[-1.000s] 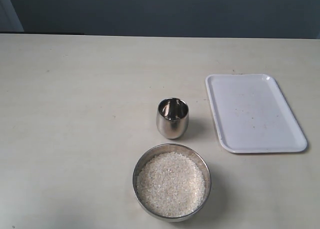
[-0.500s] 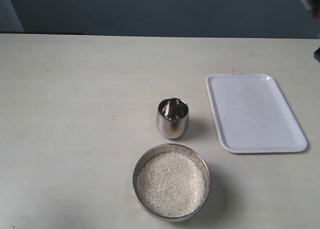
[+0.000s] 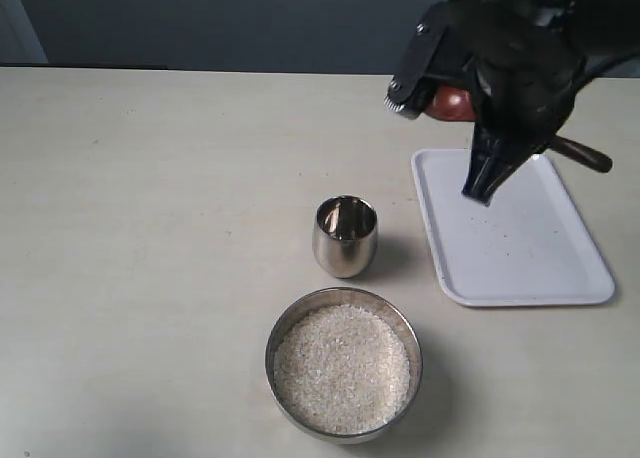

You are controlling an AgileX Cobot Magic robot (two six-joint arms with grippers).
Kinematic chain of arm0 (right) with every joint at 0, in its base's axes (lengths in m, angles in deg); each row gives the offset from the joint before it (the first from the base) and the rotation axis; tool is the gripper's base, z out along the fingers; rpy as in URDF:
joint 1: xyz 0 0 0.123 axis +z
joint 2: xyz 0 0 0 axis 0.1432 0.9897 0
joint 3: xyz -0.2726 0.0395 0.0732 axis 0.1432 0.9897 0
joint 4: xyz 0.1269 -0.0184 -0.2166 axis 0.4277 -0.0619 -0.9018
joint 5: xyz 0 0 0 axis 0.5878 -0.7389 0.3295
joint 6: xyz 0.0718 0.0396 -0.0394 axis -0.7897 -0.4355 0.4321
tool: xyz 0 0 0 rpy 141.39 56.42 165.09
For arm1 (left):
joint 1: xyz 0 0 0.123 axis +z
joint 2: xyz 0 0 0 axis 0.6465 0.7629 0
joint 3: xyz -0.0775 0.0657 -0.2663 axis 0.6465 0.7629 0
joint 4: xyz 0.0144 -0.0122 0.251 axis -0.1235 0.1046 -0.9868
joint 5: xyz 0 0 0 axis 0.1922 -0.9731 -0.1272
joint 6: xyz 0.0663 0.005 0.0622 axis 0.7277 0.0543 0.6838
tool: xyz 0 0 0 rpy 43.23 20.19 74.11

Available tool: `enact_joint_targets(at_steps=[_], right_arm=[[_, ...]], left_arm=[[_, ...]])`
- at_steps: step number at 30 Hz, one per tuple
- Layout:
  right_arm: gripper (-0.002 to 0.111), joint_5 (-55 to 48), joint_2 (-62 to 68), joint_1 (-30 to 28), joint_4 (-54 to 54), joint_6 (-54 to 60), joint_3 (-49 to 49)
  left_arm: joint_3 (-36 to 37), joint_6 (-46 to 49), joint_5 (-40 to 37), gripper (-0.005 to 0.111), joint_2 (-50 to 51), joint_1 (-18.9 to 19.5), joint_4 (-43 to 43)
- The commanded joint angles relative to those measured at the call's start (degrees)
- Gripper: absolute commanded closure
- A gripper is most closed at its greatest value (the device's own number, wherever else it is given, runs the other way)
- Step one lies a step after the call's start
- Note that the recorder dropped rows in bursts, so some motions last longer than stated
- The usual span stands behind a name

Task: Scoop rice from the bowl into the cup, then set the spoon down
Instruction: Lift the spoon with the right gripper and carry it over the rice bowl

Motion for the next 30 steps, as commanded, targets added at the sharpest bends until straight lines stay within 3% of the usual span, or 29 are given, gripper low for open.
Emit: enact_joint_targets(at_steps=[1, 9, 17, 19, 23, 27, 30], right_arm=[[0.109, -0.26, 1.17, 6.43, -0.7, -1.87, 5.54], [0.109, -0.26, -0.51, 15.34, -2.04, -1.87, 12.59], [0.109, -0.26, 1.16, 15.86, -3.11, -1.87, 12.59], [0.109, -0.26, 1.16, 15.86, -6.71, -1.71, 12.59], [0.109, -0.26, 0.4, 14.66, -32.24, -1.71, 12.41], [0.109, -0.26, -0.59, 13.06, -23.04, 2.27, 10.1], [0.109, -0.26, -0.75, 16.07, -27.46, -0.18, 10.2]], left_arm=[[-0.13, -0.36, 0.14, 0.106, -0.26, -0.32, 0.13], [-0.13, -0.36, 0.14, 0.106, -0.26, -0.32, 0.13], [-0.13, -0.36, 0.38, 0.106, -0.26, -0.32, 0.13], [-0.13, -0.36, 0.38, 0.106, -0.26, -0.32, 0.13], [-0.13, -0.36, 0.38, 0.106, -0.26, -0.32, 0.13], [-0.13, -0.36, 0.38, 0.106, -0.26, -0.32, 0.13], [-0.13, -0.36, 0.38, 0.106, -0.26, -0.32, 0.13]])
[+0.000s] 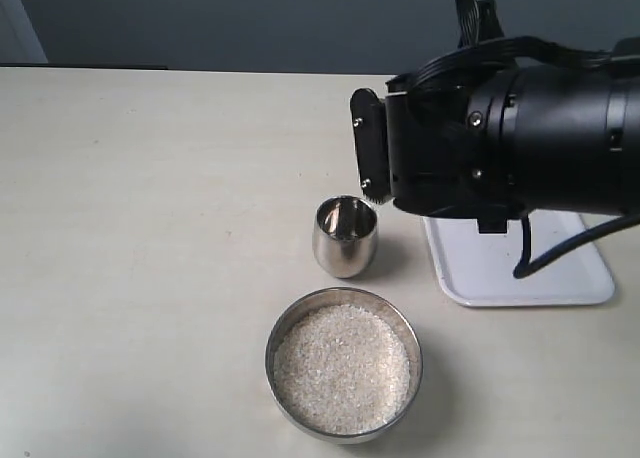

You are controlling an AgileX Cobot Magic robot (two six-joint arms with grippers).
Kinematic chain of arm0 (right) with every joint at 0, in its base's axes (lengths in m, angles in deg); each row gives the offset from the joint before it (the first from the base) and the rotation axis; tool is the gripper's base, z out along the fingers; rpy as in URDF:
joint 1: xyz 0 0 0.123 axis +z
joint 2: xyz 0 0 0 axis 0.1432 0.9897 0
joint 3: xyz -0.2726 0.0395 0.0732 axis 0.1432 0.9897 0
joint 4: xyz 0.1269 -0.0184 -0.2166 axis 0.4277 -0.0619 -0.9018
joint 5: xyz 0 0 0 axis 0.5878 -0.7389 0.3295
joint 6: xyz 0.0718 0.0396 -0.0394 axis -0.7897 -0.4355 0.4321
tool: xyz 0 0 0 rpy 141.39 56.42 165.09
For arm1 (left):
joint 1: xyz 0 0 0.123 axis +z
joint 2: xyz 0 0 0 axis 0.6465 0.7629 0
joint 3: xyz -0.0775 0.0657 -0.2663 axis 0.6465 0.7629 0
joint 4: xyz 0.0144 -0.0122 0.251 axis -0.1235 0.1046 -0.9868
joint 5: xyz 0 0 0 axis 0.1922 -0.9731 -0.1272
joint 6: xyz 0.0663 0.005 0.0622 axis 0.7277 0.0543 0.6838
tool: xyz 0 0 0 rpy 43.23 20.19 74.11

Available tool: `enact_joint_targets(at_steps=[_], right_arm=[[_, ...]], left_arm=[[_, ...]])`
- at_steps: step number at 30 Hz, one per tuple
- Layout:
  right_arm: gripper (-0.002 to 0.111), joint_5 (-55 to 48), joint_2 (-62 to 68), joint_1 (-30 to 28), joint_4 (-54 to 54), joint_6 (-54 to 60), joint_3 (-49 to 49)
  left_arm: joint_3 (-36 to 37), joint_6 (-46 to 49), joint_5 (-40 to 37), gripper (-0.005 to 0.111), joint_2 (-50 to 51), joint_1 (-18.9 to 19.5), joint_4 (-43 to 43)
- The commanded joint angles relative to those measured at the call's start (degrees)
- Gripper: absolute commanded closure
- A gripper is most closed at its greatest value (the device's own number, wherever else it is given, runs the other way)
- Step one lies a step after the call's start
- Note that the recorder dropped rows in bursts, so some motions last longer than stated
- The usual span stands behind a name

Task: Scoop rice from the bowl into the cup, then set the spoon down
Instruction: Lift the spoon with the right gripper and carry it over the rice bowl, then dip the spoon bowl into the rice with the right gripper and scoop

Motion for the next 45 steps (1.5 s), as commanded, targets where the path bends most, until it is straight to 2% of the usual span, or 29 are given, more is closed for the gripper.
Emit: enact_joint_targets(at_steps=[1, 4, 8, 11, 13, 16, 18, 22, 28, 34, 38, 45], right_arm=[[0.109, -0.08, -0.6, 3.95, -6.47, -4.3, -0.43], [0.109, -0.08, -0.6, 7.33, -11.6, -10.98, -0.43], [0.109, -0.08, -0.36, 10.09, 1.28, -5.02, 0.69], [0.109, -0.08, -0.14, 11.47, 2.3, -2.79, 3.88], [0.109, -0.08, -0.97, 12.05, 7.45, 2.05, 4.79], [0.109, -0.08, -2.21, 13.06, 24.2, 17.21, 4.38], [0.109, -0.08, -2.38, 14.26, 30.24, 23.51, 4.38], [0.109, -0.08, -2.38, 15.86, 24.8, 19.84, 4.38], [0.109, -0.08, -1.68, 15.96, 26.03, 17.22, 4.07], [0.109, -0.08, -1.4, 15.96, 5.17, -1.79, 5.06], [0.109, -0.08, 0.3, 15.96, 12.65, -0.08, 6.21], [0.109, -0.08, 1.44, 17.67, 15.73, 1.15, 9.19]], left_arm=[[-0.13, -0.36, 0.38, 0.106, -0.26, -0.32, 0.13], [-0.13, -0.36, 0.38, 0.106, -0.26, -0.32, 0.13], [-0.13, -0.36, 0.38, 0.106, -0.26, -0.32, 0.13], [-0.13, -0.36, 0.38, 0.106, -0.26, -0.32, 0.13], [-0.13, -0.36, 0.38, 0.106, -0.26, -0.32, 0.13], [-0.13, -0.36, 0.38, 0.106, -0.26, -0.32, 0.13], [-0.13, -0.36, 0.38, 0.106, -0.26, -0.32, 0.13], [-0.13, -0.36, 0.38, 0.106, -0.26, -0.32, 0.13], [-0.13, -0.36, 0.38, 0.106, -0.26, -0.32, 0.13], [-0.13, -0.36, 0.38, 0.106, -0.26, -0.32, 0.13], [-0.13, -0.36, 0.11, 0.106, -0.26, -0.32, 0.13], [-0.13, -0.36, -0.01, 0.106, -0.26, -0.32, 0.13]])
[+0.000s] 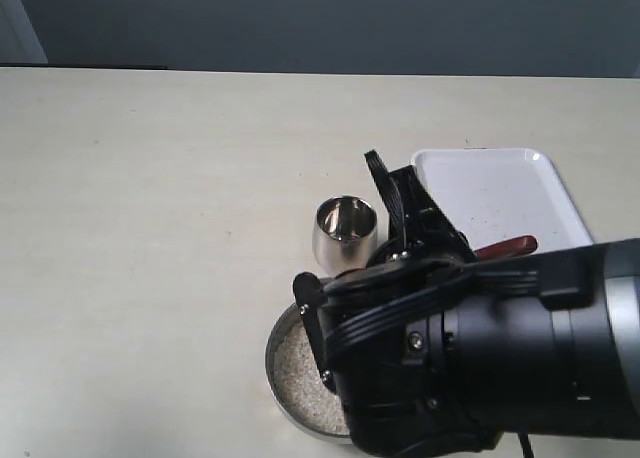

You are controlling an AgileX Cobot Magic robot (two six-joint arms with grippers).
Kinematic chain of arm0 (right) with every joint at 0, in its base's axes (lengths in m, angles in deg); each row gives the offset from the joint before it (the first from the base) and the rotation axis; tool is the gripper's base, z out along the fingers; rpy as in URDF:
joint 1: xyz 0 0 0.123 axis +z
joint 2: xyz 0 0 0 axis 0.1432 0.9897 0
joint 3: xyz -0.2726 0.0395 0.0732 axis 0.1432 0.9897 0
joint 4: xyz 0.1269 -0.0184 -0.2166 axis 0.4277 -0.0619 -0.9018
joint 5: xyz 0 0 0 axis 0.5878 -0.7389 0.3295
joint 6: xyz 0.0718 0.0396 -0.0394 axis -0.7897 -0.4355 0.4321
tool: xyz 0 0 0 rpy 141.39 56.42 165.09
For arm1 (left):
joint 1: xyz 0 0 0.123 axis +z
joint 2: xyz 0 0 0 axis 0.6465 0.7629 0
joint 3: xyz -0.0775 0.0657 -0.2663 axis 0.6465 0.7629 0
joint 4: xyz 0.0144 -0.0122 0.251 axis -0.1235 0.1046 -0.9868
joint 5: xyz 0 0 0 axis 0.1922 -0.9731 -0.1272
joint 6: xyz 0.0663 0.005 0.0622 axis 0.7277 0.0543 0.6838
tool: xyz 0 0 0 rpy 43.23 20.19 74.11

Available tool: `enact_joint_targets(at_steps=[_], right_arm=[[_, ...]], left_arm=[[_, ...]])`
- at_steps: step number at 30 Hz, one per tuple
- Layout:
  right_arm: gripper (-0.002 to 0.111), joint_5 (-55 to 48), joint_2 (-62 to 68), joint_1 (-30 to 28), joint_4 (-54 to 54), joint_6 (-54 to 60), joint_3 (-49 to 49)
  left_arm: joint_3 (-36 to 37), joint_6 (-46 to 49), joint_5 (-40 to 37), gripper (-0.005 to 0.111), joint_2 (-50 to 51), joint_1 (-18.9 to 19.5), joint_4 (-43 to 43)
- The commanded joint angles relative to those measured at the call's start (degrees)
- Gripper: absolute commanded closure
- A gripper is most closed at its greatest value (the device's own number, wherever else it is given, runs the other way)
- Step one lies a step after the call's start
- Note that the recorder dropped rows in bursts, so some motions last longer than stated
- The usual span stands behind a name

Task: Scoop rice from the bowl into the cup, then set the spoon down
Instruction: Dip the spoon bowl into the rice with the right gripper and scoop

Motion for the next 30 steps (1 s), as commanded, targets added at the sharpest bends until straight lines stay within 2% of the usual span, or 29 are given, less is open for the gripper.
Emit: enact_joint_targets(at_steps=[1, 13, 19, 30], right_arm=[[0.109, -0.03, 0.19, 0.44, 2.5, 0.77, 0.78], [0.109, -0.03, 2.46, 0.44, 11.47, 8.93, 0.78], [0.109, -0.03, 2.46, 0.44, 1.04, 5.98, 0.53], [0.109, -0.03, 5.24, 0.44, -3.31, 6.49, 0.16]], left_arm=[[-0.13, -0.36, -0.01, 0.106, -0.26, -0.32, 0.13], [-0.13, -0.36, -0.01, 0.106, -0.26, -0.32, 0.13], [-0.13, -0.36, -0.01, 0.106, -0.26, -0.32, 0.13], [-0.13, -0.36, -0.01, 0.106, -0.26, -0.32, 0.13]])
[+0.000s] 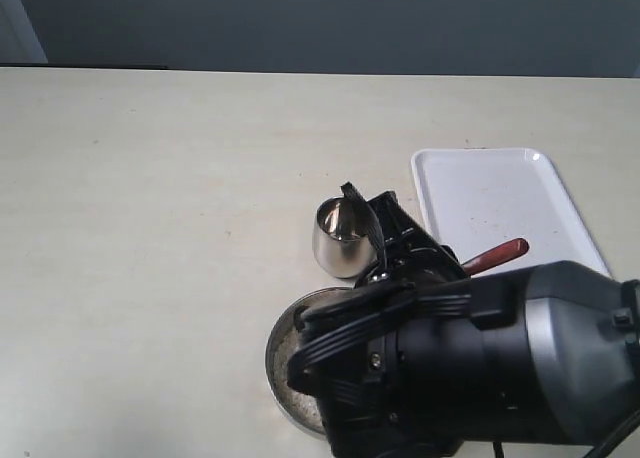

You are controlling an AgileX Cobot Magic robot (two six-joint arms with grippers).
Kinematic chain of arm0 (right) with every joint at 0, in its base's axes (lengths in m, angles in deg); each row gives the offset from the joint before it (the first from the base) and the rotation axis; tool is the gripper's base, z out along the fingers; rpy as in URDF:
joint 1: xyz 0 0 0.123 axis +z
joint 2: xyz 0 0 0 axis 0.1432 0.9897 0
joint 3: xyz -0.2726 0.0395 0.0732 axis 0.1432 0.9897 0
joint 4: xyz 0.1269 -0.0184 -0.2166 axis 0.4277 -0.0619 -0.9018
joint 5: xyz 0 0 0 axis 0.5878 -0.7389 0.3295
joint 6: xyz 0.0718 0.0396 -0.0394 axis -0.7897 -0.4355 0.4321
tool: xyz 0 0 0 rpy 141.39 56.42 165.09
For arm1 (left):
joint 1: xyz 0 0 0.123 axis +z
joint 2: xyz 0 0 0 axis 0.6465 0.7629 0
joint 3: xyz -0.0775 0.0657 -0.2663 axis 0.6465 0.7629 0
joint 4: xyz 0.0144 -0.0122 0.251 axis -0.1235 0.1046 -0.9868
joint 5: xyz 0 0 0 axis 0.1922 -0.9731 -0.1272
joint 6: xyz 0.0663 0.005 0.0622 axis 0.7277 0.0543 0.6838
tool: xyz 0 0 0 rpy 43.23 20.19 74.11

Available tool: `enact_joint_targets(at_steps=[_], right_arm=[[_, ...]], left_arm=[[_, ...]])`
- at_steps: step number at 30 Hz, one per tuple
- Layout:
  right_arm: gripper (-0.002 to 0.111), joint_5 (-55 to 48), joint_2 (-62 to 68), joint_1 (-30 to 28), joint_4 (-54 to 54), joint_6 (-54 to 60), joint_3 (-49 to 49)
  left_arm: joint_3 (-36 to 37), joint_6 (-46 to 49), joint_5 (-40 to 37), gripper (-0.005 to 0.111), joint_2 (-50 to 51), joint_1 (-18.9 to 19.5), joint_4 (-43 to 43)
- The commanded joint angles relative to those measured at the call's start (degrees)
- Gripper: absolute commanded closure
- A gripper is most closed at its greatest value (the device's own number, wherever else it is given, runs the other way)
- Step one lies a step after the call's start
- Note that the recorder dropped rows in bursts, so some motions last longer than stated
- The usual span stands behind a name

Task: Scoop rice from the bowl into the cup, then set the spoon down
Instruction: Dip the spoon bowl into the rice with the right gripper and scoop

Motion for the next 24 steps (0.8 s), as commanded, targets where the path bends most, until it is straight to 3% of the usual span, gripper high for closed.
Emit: enact_joint_targets(at_steps=[1, 24], right_arm=[[0.109, -0.03, 0.73, 0.21, -2.91, 0.4, -0.29], [0.109, -0.03, 4.96, 4.26, -3.63, 5.34, -0.29]], left_arm=[[-0.13, -0.36, 0.11, 0.106, -0.26, -0.32, 0.13], [-0.13, -0.36, 0.34, 0.106, -0.26, -0.32, 0.41]])
